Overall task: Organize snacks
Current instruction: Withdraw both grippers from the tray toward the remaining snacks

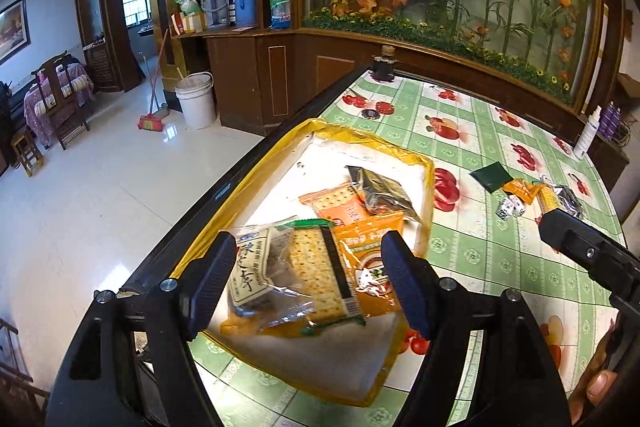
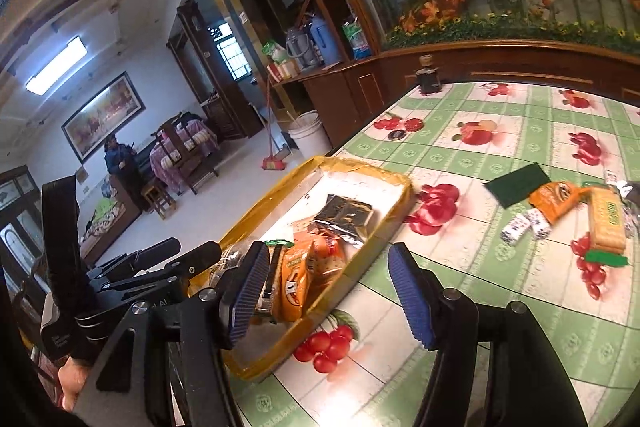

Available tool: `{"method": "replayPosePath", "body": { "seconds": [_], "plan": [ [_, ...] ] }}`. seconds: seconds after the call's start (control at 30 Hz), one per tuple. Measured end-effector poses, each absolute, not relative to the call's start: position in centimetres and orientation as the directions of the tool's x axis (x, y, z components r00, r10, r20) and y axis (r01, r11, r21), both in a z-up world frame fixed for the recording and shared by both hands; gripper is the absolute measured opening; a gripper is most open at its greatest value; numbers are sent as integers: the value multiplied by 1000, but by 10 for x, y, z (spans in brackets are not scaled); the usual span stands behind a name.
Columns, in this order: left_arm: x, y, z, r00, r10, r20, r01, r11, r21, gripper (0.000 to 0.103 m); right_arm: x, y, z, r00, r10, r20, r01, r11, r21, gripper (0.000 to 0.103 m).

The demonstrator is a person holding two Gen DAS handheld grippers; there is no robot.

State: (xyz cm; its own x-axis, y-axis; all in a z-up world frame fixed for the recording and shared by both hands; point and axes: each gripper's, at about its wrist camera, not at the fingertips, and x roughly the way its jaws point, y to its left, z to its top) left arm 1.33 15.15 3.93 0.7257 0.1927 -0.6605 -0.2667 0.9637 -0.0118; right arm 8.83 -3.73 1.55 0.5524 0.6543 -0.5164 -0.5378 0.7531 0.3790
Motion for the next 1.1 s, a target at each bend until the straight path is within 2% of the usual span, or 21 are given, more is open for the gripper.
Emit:
{"method": "replayPosePath", "body": {
  "seconds": [0.53,1.1],
  "plan": [
    [16,99,41,736,139,-662,-179,984,8,75,68,-134,15,663,556,-501,-394,828,398,64],
    [35,27,38,727,29,-686,-22,1000,19,75,56,-222,15,758,382,-528,-238,916,321,65]
  ]
}}
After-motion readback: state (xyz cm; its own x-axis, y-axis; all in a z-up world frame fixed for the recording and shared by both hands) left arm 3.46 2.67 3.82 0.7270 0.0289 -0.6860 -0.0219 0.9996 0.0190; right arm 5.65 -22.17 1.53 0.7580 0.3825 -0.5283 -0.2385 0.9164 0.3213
